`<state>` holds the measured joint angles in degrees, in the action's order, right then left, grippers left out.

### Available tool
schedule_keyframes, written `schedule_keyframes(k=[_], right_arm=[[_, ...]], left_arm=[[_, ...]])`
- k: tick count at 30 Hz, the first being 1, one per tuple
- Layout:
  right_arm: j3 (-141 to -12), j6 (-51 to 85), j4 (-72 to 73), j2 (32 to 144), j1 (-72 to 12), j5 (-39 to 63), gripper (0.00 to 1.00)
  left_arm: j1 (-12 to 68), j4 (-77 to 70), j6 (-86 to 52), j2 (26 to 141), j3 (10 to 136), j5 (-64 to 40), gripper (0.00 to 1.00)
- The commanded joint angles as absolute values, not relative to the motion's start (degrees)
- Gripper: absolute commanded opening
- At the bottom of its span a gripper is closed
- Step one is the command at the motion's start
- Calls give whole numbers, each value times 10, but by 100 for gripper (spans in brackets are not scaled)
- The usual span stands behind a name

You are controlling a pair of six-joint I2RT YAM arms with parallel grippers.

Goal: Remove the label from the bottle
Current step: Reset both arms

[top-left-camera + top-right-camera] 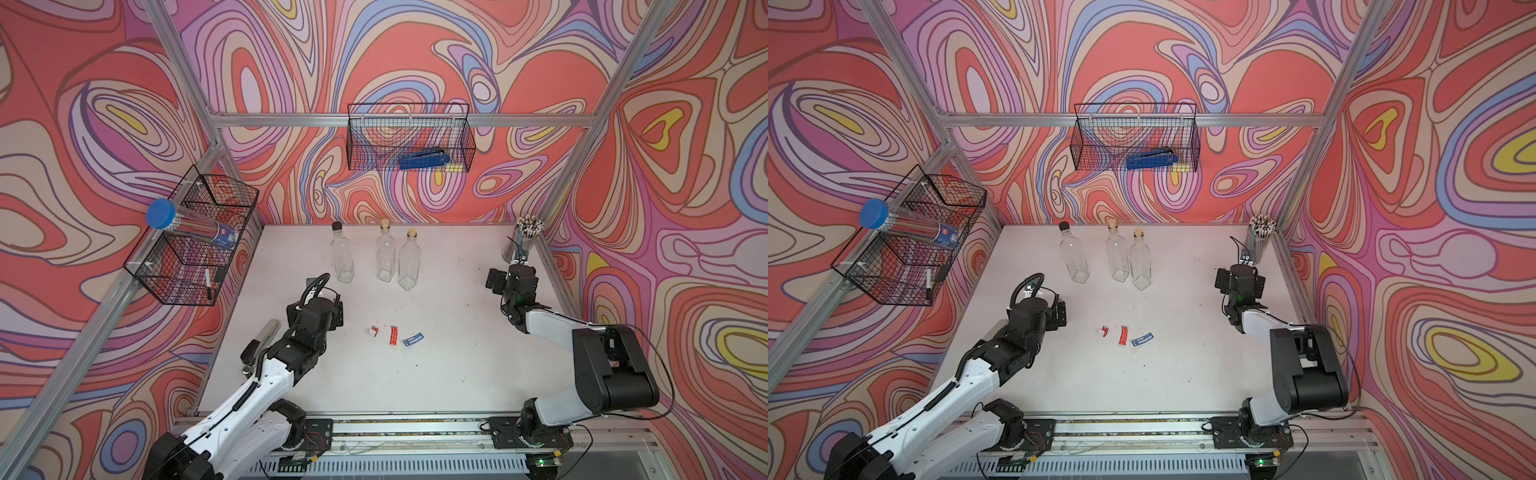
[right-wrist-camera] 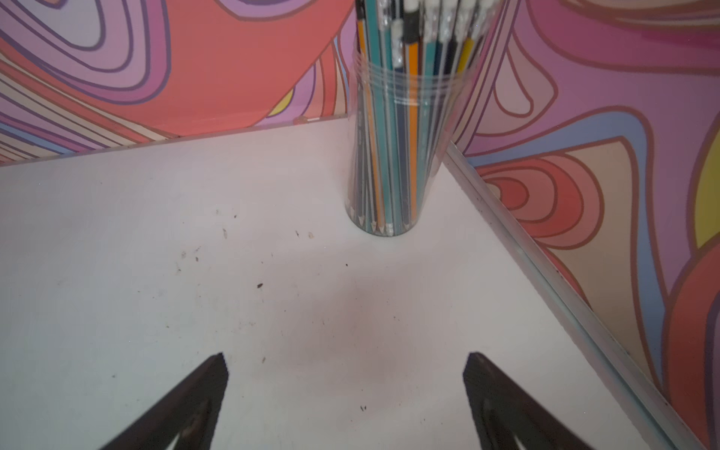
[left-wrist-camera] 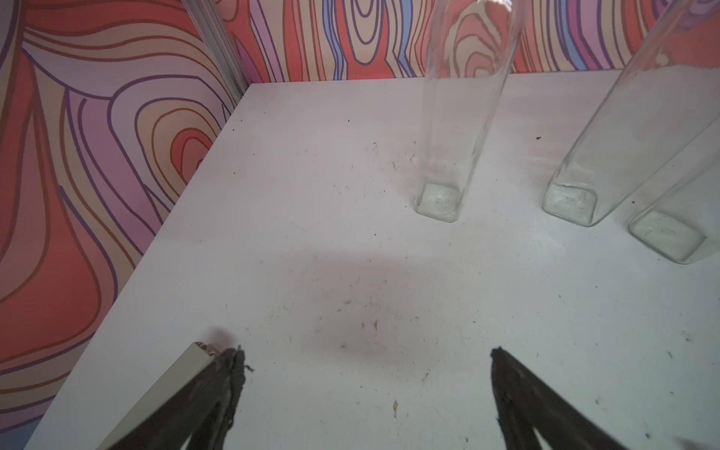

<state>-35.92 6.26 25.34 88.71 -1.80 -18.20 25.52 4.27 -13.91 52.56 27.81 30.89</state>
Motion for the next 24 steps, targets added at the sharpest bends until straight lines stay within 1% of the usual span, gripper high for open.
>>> schedule_keyframes(k=[1,6,9,12,13,20,22,24], right_arm=[[-329,60,369,912,-8,-156,98],[-275,52,505,943,-8,-150,98],[-279,45,507,955,-8,-129,98],[-258,35,570,978,-8,-124,98],[-261,36,557,975,-8,-123,98],[-260,36,558,974,-8,-123,98],[-259,35,565,976,-8,-125,98],[-259,36,562,976,-8,-124,98]], left_arm=[[248,-10,-115,535,260,339,100],[227,-86,-80,520,228,355,100],[211,-157,-54,505,192,358,100],[196,-238,-30,505,158,352,100],[190,-267,-25,514,149,343,100],[156,-476,22,646,119,310,100],[142,-576,33,702,107,301,100],[128,-642,39,754,103,294,100]])
